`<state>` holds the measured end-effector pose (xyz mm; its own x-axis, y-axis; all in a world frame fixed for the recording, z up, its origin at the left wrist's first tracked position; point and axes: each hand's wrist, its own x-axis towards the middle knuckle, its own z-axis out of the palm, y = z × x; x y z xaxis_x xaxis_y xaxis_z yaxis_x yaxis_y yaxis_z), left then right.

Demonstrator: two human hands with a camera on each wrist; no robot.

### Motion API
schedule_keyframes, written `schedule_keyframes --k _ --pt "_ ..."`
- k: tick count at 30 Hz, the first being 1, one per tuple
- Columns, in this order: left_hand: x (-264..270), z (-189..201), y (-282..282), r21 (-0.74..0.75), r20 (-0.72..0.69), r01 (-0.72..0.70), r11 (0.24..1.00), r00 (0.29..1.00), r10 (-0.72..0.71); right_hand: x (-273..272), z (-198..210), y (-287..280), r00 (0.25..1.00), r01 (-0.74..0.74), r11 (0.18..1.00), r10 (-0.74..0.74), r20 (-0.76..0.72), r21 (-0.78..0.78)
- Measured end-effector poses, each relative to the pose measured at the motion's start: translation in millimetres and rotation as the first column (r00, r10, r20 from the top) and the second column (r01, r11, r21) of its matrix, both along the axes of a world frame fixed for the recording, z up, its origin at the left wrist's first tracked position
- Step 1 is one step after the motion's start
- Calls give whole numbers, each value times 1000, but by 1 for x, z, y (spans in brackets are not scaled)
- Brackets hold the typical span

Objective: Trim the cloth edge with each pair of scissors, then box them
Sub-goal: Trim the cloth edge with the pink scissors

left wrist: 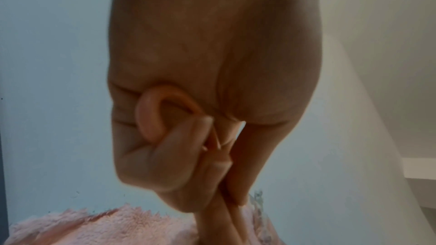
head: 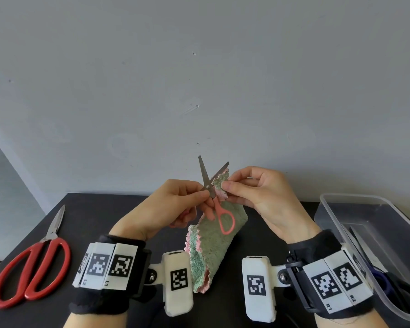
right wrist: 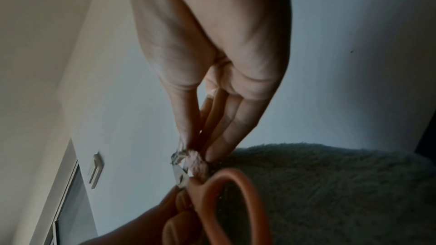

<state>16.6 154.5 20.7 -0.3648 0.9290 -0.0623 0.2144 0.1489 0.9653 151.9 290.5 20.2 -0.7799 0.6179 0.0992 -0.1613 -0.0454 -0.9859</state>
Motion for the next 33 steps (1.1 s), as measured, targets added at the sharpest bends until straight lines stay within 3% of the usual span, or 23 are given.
schedule_keyframes --k 15,19,23,33 --pt "2 3 -2 -15 10 64 998 998 -63 -3 -1 -3 999 7 999 -9 44 44" --pt "2 2 -2 -33 -31 -9 999 999 8 -5 -2 -4 997 13 997 -19 81 79" --pt "2 2 -1 63 -76 -132 989 988 137 -5 -2 -4 995 29 994 -38 91 103" --pt "4 5 -4 99 -112 -142 985 982 153 -8 -5 -11 995 94 993 -93 -24 73"
